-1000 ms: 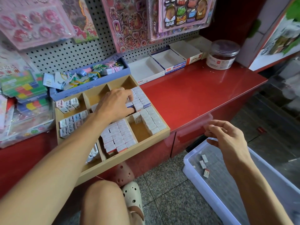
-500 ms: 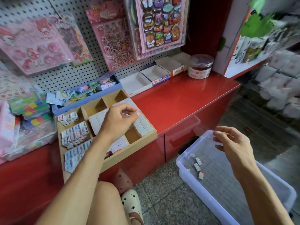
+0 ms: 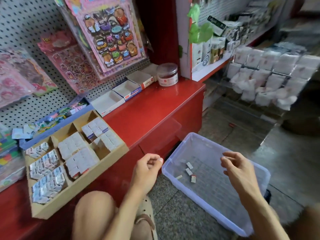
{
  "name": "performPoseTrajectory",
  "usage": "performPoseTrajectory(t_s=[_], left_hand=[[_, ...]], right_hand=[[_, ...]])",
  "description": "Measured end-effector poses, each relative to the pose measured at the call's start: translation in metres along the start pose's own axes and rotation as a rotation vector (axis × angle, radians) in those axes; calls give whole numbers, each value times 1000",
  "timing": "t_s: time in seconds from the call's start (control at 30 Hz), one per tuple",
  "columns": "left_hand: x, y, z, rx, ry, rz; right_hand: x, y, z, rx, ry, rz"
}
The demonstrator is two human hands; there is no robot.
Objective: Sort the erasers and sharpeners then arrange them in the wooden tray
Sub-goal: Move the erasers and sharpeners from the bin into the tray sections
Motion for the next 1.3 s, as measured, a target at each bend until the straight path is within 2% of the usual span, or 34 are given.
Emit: performPoseTrajectory(t_s=[0.27,0.47,0.63,0.73,0.83,1.03,1.17,1.3], left_hand=[[-118,-44,28,36,-221,216],[-178,-81,77,-75,-340,481],[-222,-131,111,-167,-455,723],[-234,-145,117,-295,-424,985],[-234,-139,118,-367,-342,1002],[-234,-140,120,-377,-314,965],[-234,-142,121,-370,-313,957],[-234,-140,121,-380,-287,965]], right_hand=[[32,107,12,-219,76,-39],[23,164,41,-293,55,-100],[4,227,79,-344,0,-272],[-14,268,102,-368,-82,-402],[-37,310,122,-384,-202,-506],[-99,368,168,-272,-404,-651],[-153,367,197,-17,-482,-729],[-192,380,209,143,-575,-881]])
Point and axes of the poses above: each hand's wrist, its own z-axis towards the middle knuckle, its own x-axis out of the back of the hand, y = z × x, the point moved 10 cm from there along z, towards the middle knuckle, and after that the axes turned 8 degrees about z, right-handed, at the moved point
